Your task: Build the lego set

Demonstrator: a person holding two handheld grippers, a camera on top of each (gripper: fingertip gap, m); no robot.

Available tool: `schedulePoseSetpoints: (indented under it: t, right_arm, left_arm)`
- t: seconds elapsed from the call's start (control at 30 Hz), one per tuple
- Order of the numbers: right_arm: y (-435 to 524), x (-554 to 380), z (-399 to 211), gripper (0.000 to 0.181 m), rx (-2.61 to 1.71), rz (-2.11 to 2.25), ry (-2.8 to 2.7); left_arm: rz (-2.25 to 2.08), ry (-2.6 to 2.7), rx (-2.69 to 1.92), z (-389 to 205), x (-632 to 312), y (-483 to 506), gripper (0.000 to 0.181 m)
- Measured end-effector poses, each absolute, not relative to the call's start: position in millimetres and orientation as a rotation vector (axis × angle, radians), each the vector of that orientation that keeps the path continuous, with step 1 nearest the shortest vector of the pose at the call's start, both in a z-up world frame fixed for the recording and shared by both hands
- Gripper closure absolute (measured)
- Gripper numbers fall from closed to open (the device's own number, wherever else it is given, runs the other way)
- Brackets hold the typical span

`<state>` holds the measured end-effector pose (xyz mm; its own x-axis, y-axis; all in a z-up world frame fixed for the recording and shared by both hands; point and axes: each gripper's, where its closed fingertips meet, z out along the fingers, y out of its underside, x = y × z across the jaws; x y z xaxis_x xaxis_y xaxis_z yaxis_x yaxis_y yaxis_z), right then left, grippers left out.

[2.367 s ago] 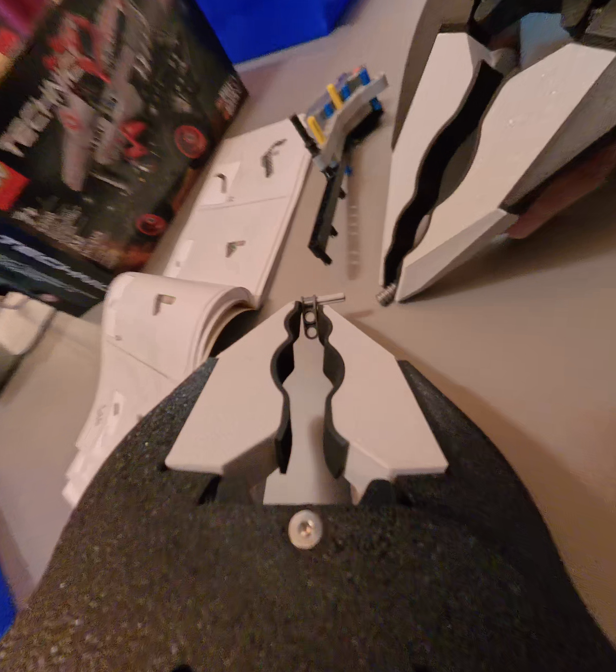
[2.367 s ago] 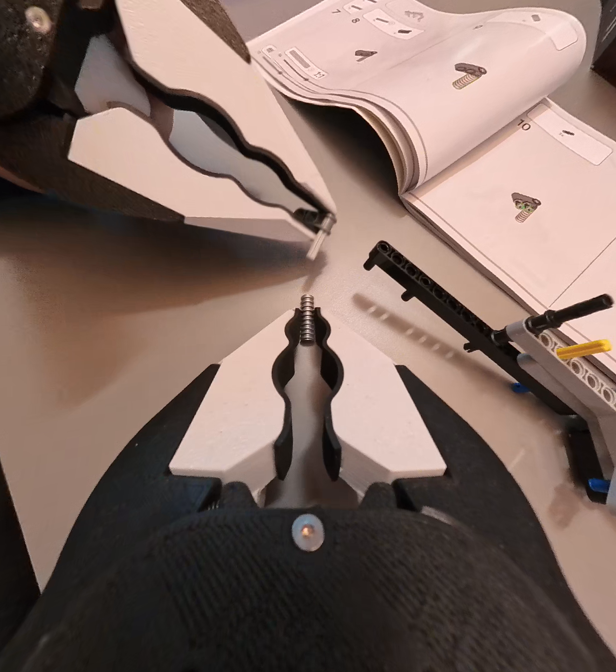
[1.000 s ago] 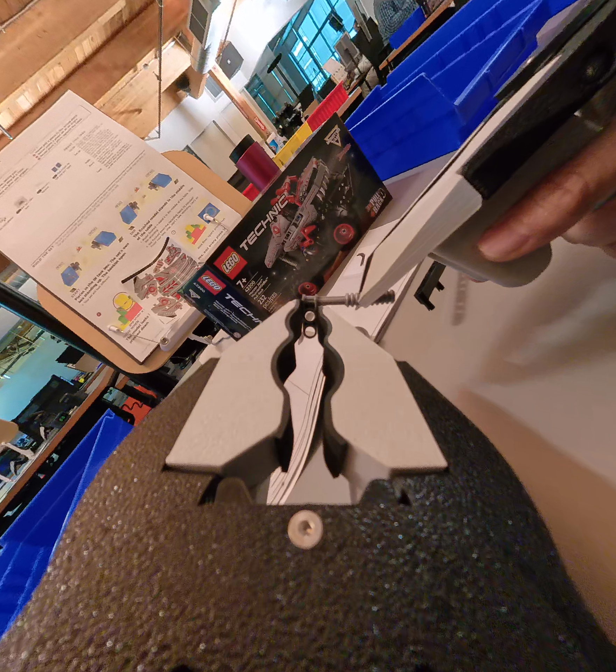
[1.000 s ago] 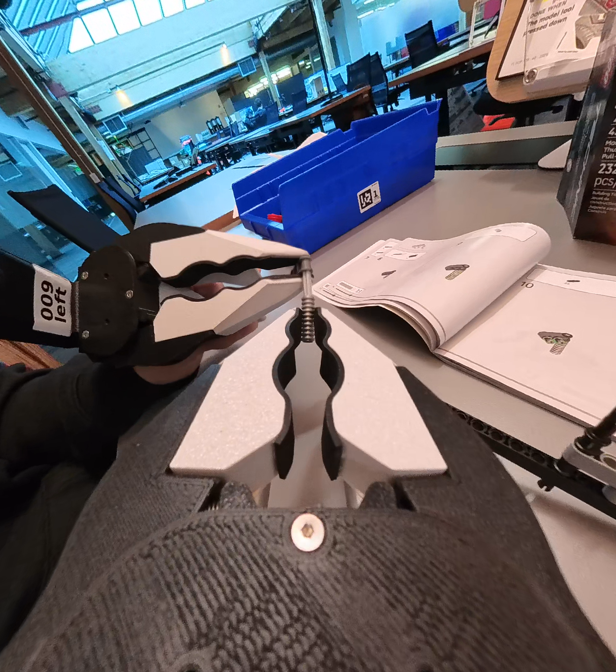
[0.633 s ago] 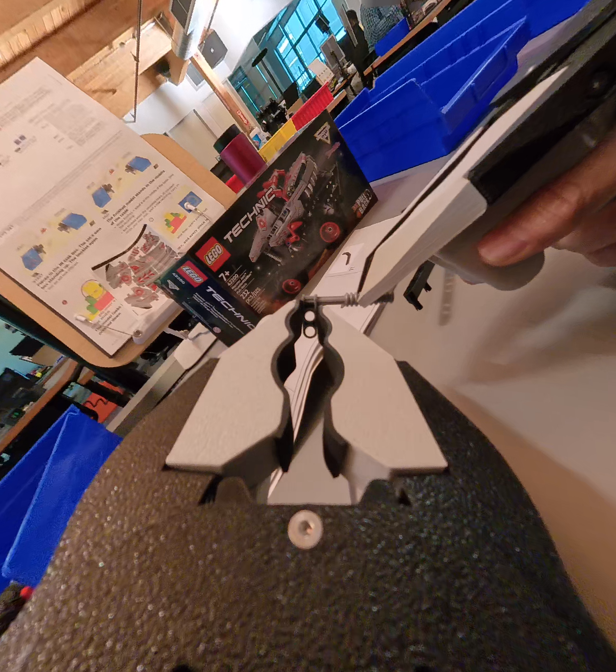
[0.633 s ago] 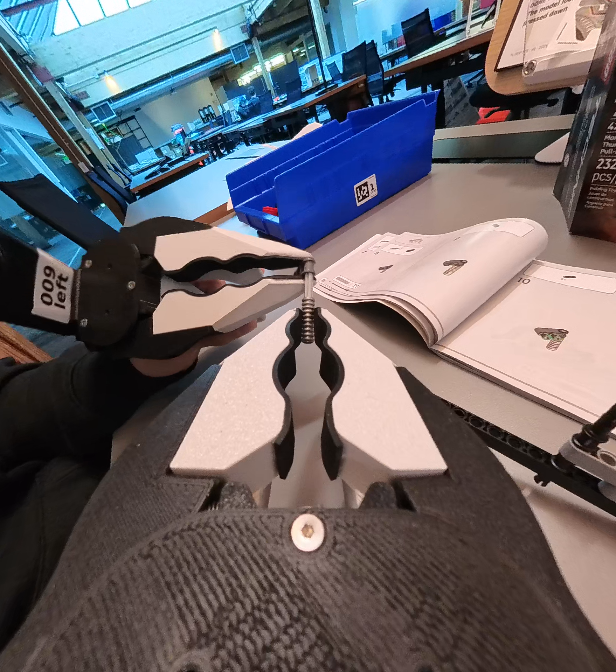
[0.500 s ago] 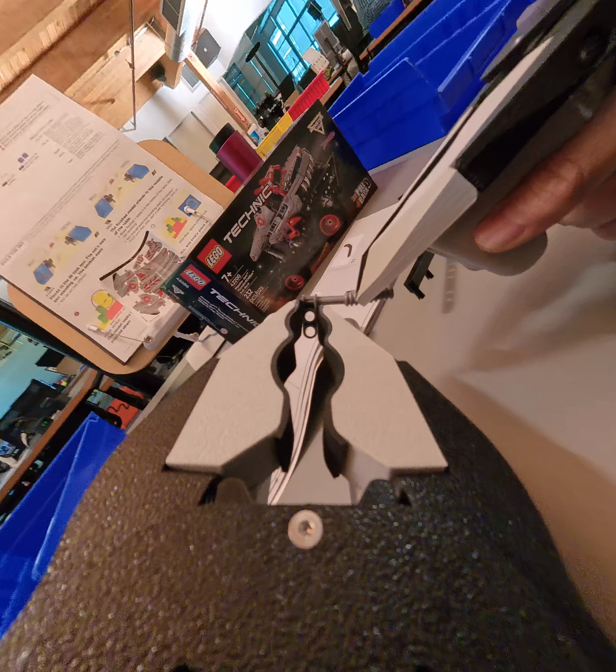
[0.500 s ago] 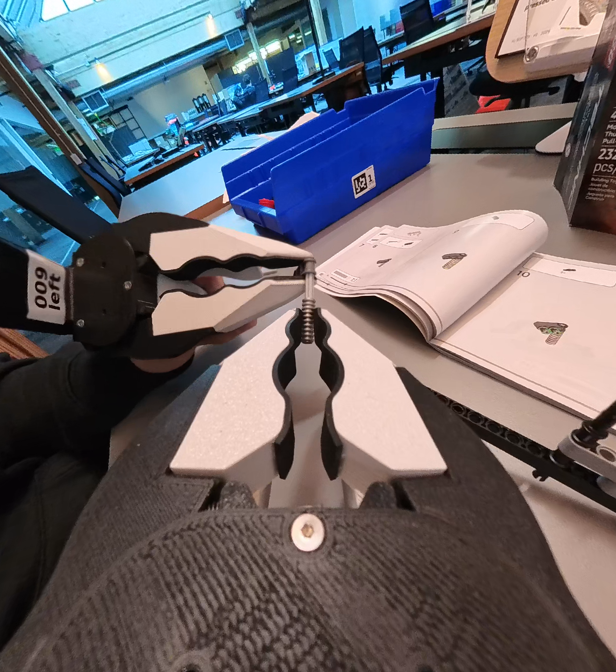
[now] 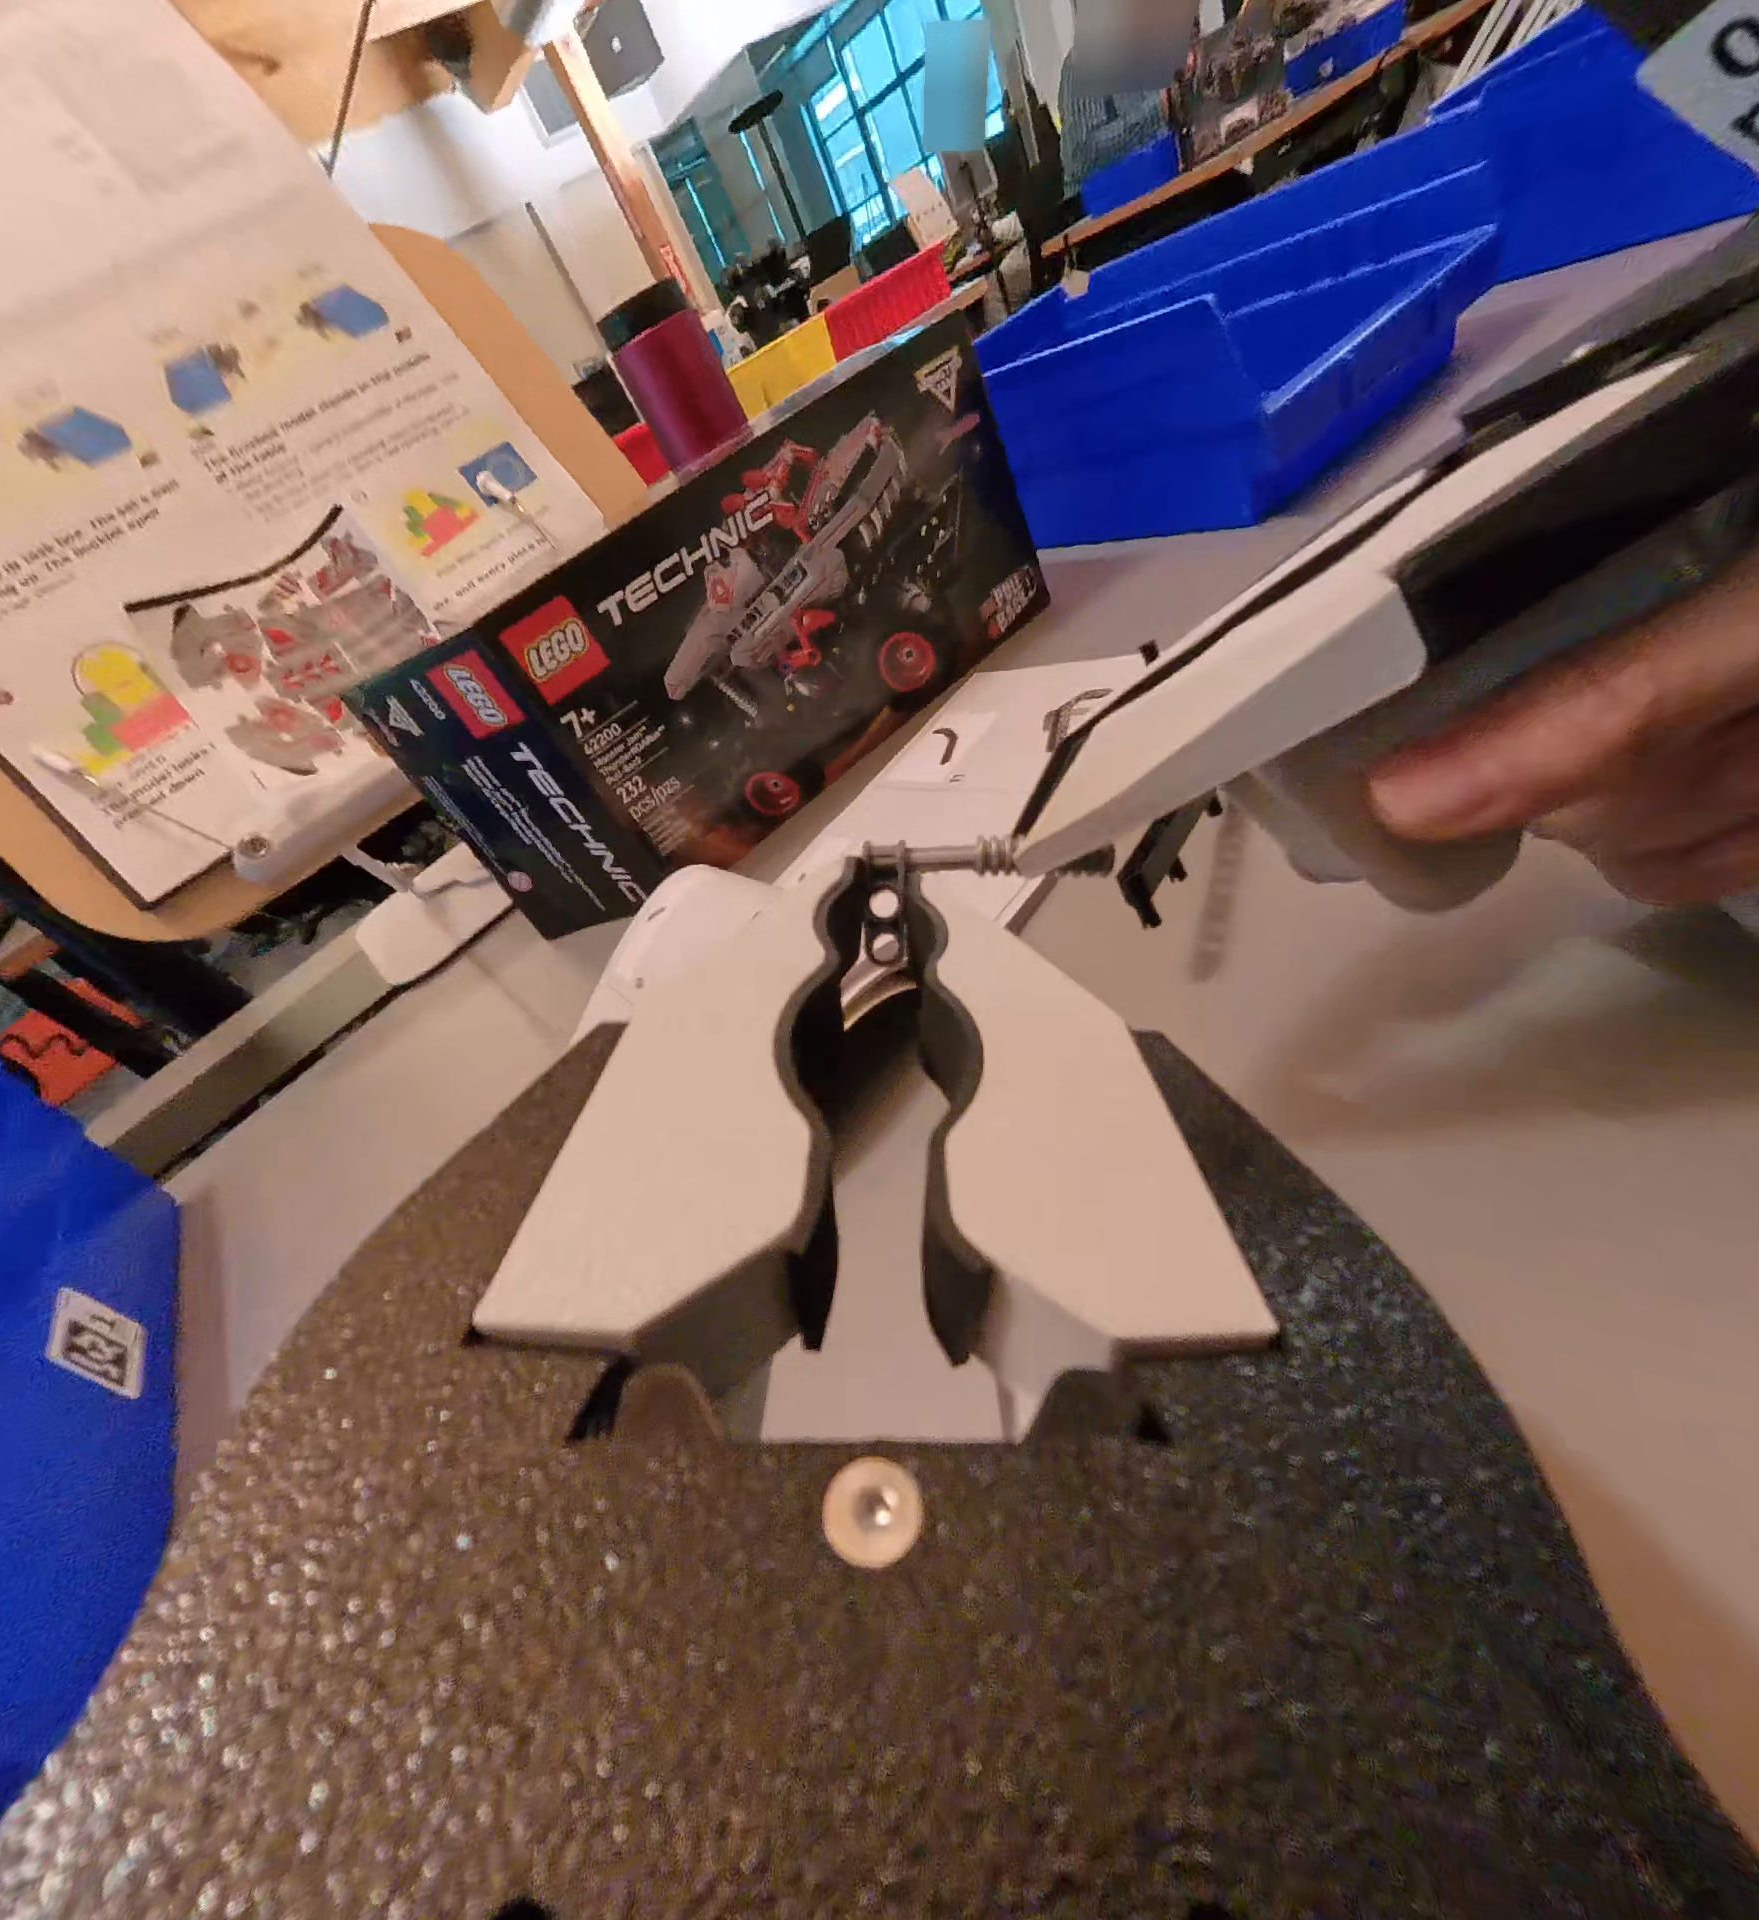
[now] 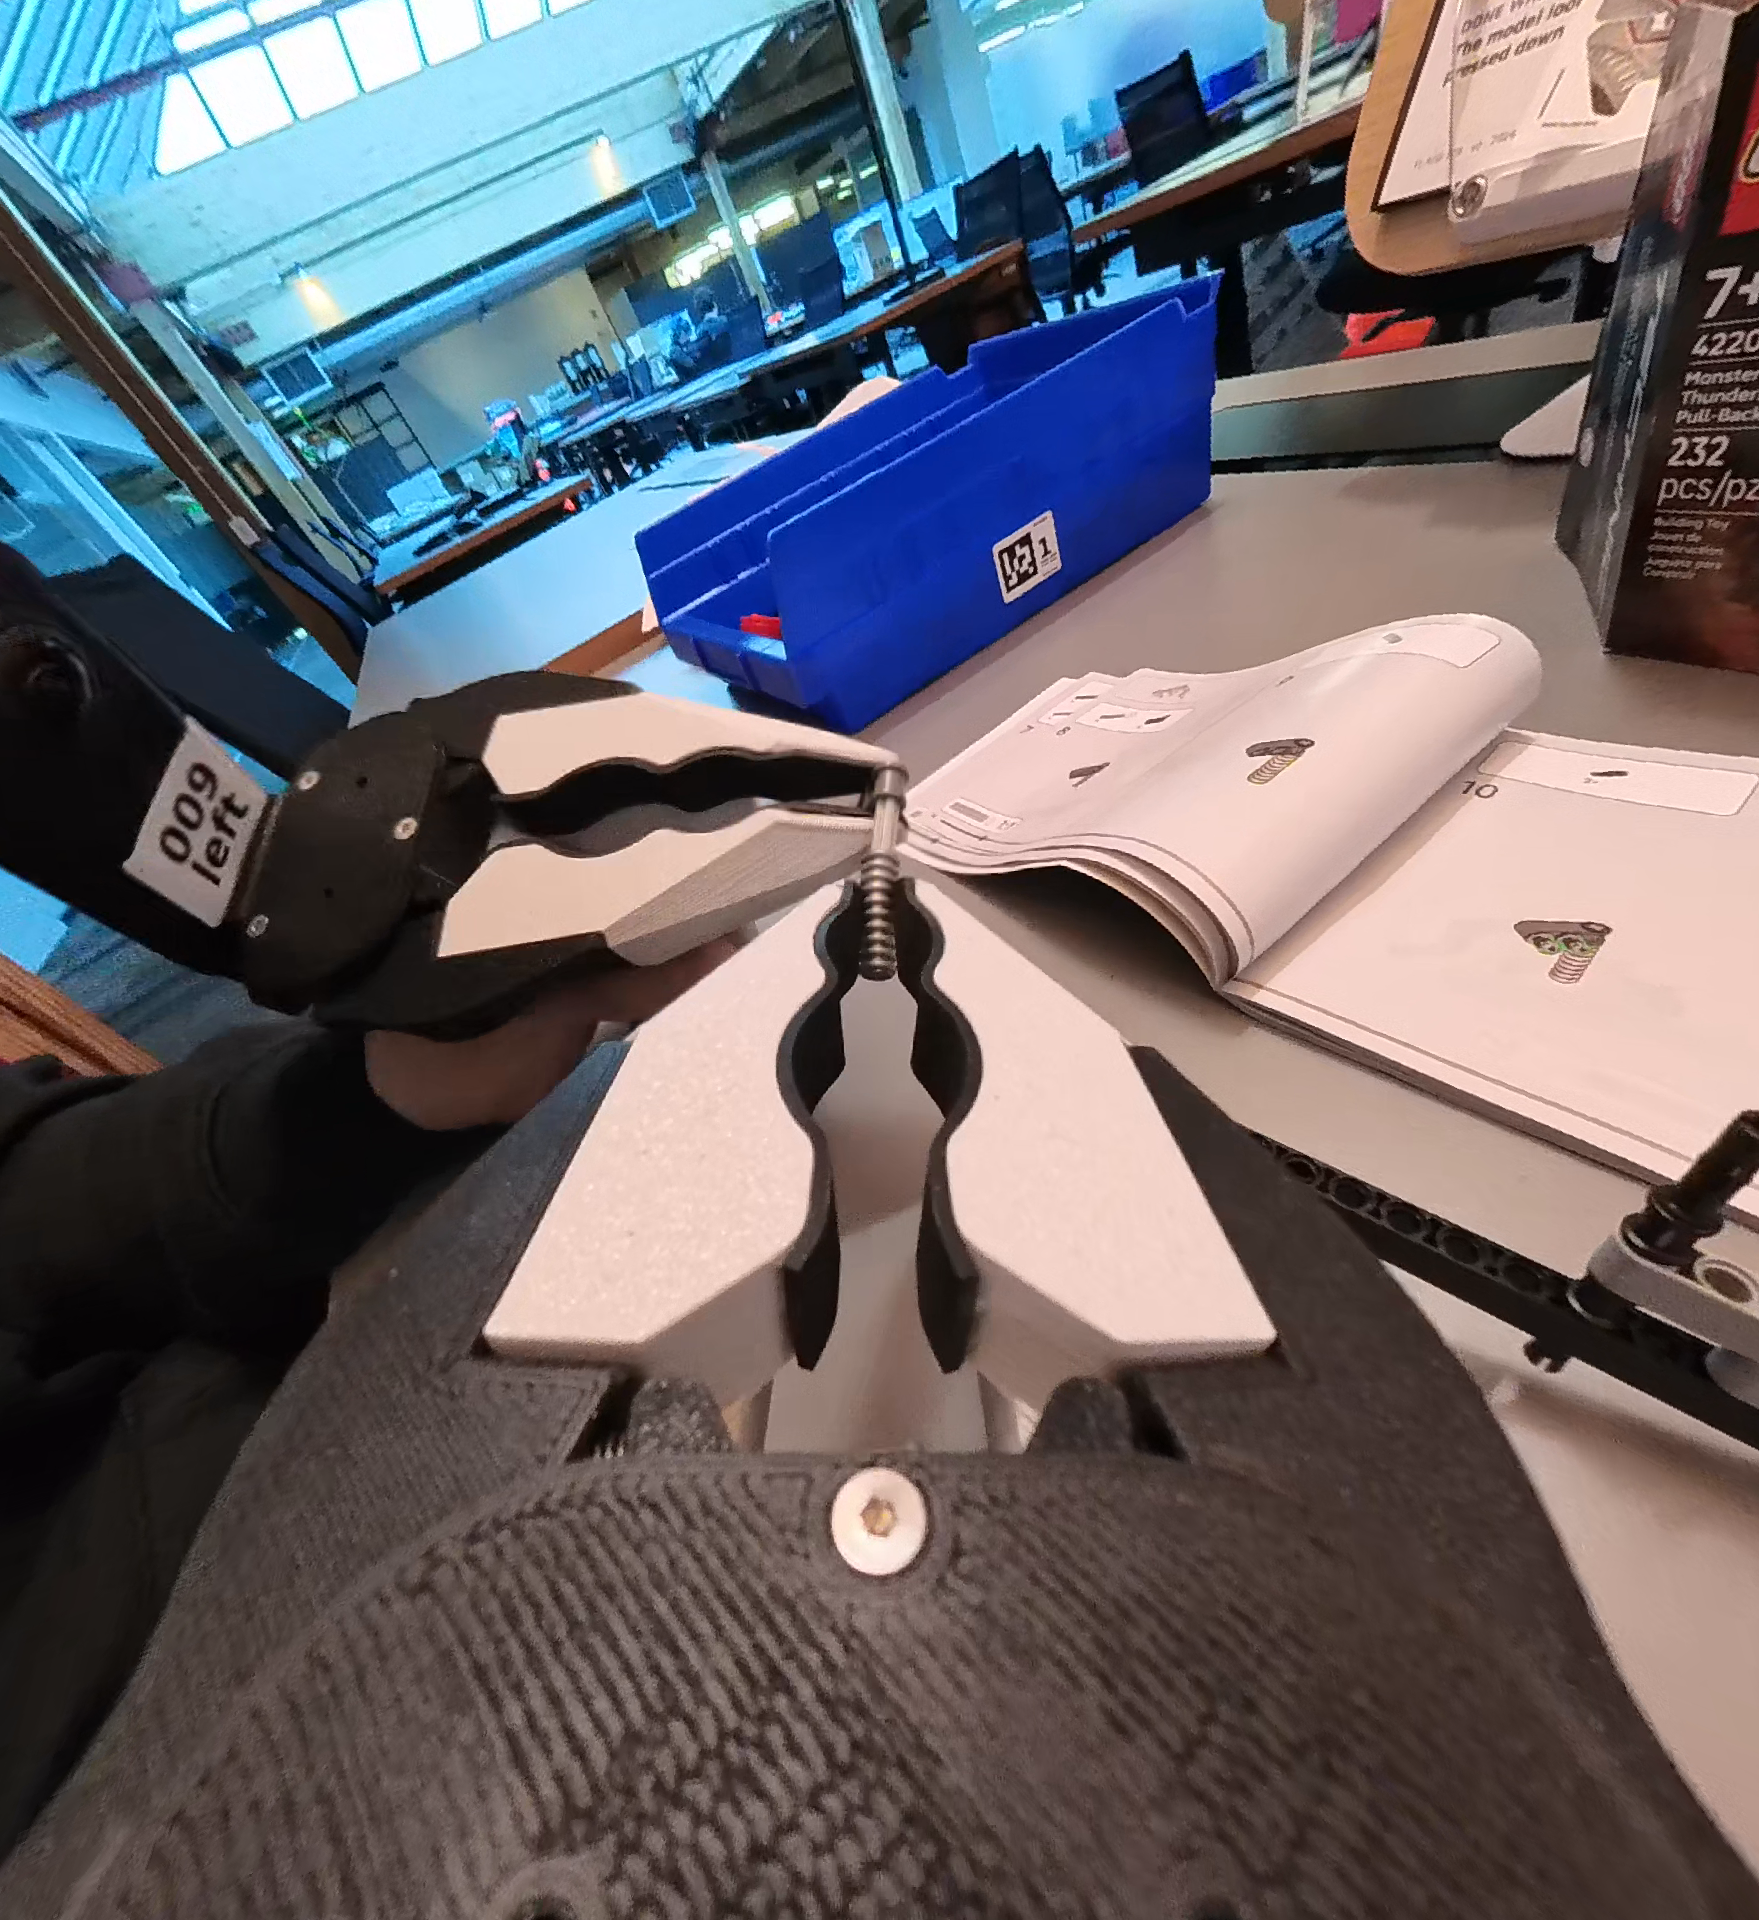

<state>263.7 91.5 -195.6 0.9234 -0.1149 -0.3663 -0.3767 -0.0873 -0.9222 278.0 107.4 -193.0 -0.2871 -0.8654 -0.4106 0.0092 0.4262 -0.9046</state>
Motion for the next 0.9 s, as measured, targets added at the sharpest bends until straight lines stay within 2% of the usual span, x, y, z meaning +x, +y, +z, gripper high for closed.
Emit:
schedulePoseSetpoints:
  t: [0.27, 0.43, 0.57, 0.73, 0.9]
  right_arm:
    - [92.6, 264.1, -199.5, 0.177, -1.690, 0.205, 0.380]
    - [92.3, 263.9, -201.0, 0.178, -1.711, 0.172, 0.367]
    - [92.0, 264.2, -202.6, 0.177, -1.706, 0.223, 0.400]
    - [91.0, 267.2, -198.6, 0.178, -1.649, 0.254, 0.452]
    - [91.7, 268.9, -199.6, 0.178, -1.651, 0.244, 0.471]
  left_arm:
    - [-0.801, 1.644, -0.537, -190.5, 277.2, 106.4, 0.176]
    - [-0.805, 1.663, -0.529, -192.8, 277.3, 106.1, 0.176]
    - [-0.603, 1.634, -0.421, -191.0, 277.1, 105.2, 0.175]
    - [-0.804, 1.636, -0.604, -192.3, 279.8, 106.1, 0.176]
    - [-0.769, 1.628, -0.595, -192.9, 281.3, 106.0, 0.176]
